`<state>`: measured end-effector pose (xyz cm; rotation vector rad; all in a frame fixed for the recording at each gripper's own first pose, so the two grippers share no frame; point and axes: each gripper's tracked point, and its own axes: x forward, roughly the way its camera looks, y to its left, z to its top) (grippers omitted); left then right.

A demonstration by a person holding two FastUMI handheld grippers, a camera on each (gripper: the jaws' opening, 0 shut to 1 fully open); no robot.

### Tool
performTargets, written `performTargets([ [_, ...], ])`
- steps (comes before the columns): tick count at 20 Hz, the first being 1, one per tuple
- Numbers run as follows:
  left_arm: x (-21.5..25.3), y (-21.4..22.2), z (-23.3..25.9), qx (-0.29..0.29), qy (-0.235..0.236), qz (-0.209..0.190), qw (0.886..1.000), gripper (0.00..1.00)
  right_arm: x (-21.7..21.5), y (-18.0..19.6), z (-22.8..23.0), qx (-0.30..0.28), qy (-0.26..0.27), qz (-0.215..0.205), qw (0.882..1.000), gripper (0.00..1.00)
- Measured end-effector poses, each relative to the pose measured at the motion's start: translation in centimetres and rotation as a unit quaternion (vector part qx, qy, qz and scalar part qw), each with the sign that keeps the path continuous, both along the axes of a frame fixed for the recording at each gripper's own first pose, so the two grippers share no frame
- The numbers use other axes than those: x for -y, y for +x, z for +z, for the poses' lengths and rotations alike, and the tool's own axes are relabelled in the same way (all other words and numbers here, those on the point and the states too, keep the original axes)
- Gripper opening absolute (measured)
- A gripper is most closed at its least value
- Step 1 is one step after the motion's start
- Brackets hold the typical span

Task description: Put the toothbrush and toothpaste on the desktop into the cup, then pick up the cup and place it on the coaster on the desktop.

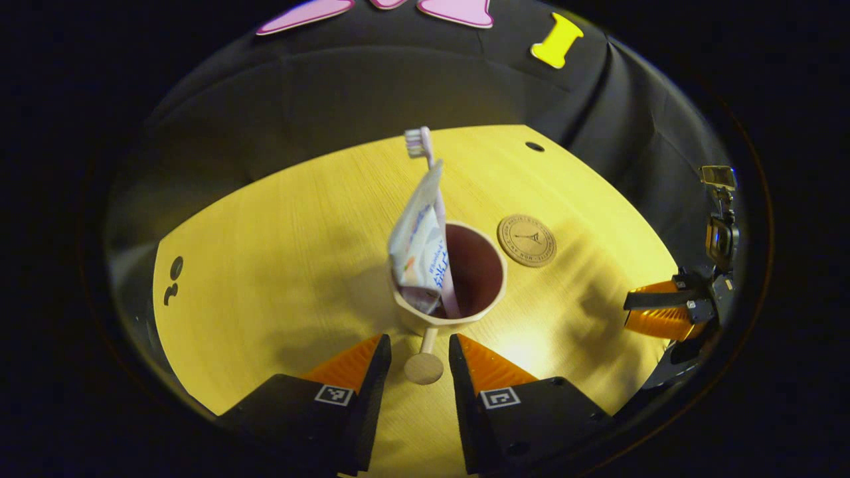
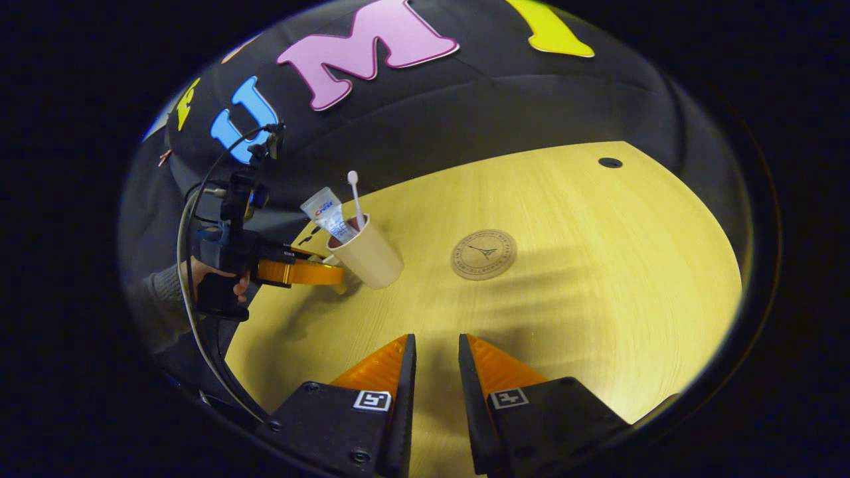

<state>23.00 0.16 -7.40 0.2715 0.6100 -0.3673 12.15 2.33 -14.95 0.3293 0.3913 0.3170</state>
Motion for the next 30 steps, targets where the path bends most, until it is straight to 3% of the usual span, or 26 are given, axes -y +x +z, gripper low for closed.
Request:
performTargets([
  [2,0.1,0.5,-0.7,-0.016,0.026,-0.001,1.000,0.61,1.5,-0.3,-0.1,-0.004,0.009,-0.013,1.000,0.39],
  [3,0.2,0.9,-0.8,-0.017,0.037,-0.002,0.999,0.51,2.0,-0.4,-0.1,-0.006,0.012,-0.016,1.000,0.39],
  [6,0.7,1.3,-0.9,-0.032,0.060,-0.009,0.998,0.46,3.5,-0.9,-0.4,-0.009,0.015,-0.023,1.000,0.39],
  [7,0.8,1.5,-1.2,-0.039,0.064,-0.007,0.997,0.36,3.8,-1.0,-0.5,-0.011,0.017,-0.025,0.999,0.39],
  [8,0.8,1.7,-1.3,-0.045,0.067,-0.003,0.997,0.43,3.9,-1.3,-0.6,-0.012,0.022,-0.025,0.999,0.39],
  [10,0.8,1.7,-1.3,-0.051,0.064,0.002,0.997,0.32,4.1,-1.6,-0.9,-0.017,0.026,-0.023,0.999,0.39],
  [13,0.9,1.6,-1.4,-0.051,0.060,0.008,0.997,0.34,4.1,-2.0,-1.4,-0.021,0.027,-0.018,0.999,0.39],
  [14,1.0,1.6,-1.3,-0.047,0.058,0.009,0.997,0.29,4.2,-2.0,-1.5,-0.022,0.026,-0.017,0.999,0.39],
  [15,1.2,1.5,-1.3,-0.046,0.052,0.011,0.998,0.32,4.2,-2.0,-1.6,-0.022,0.026,-0.015,0.999,0.39],
  [16,1.2,1.3,-1.4,-0.046,0.048,0.014,0.998,0.28,4.2,-2.1,-1.6,-0.022,0.026,-0.014,0.999,0.39],
  [17,1.0,1.2,-1.3,-0.045,0.045,0.018,0.998,0.31,4.3,-2.0,-1.5,-0.022,0.027,-0.013,0.999,0.39],
  [18,0.9,1.1,-1.2,-0.043,0.043,0.021,0.998,0.23,4.3,-2.0,-1.6,-0.021,0.027,-0.013,0.999,0.39],
  [19,0.7,0.9,-0.9,-0.039,0.045,0.023,0.998,0.28,4.4,-2.0,-1.6,-0.021,0.028,-0.013,0.999,0.39],
  [20,0.6,0.8,-0.5,-0.031,0.046,0.025,0.998,0.23,4.5,-2.1,-1.6,-0.020,0.029,-0.014,0.999,0.39],
  [21,0.6,0.8,-0.1,-0.025,0.050,0.024,0.998,0.28,4.6,-2.1,-1.5,-0.019,0.030,-0.015,0.999,0.39],
  [24,1.2,0.3,0.8,-0.013,0.069,0.013,0.997,0.28,4.8,-2.4,-1.2,-0.015,0.033,-0.018,0.999,0.39],
  [25,1.7,0.0,1.2,-0.011,0.071,0.006,0.997,0.32,4.9,-2.6,-1.1,-0.014,0.033,-0.019,0.999,0.39],
  [26,2.5,-0.2,1.5,-0.011,0.072,-0.001,0.997,0.28,5.0,-2.7,-1.0,-0.013,0.033,-0.022,0.999,0.39],
  [27,3.4,-0.3,1.6,-0.012,0.072,-0.010,0.997,0.32,5.3,-2.9,-1.0,-0.012,0.034,-0.024,0.999,0.39],
  [28,4.4,-0.3,1.7,-0.012,0.072,-0.017,0.997,0.28,5.5,-3.1,-1.0,-0.011,0.034,-0.027,0.999,0.39],
  [29,5.2,-0.1,1.6,-0.011,0.074,-0.023,0.997,0.32,5.8,-3.3,-0.9,-0.010,0.034,-0.030,0.999,0.39],
  [30,6.2,0.1,1.8,-0.009,0.077,-0.030,0.997,0.28,6.2,-3.6,-0.9,-0.009,0.033,-0.033,0.999,0.39],
])
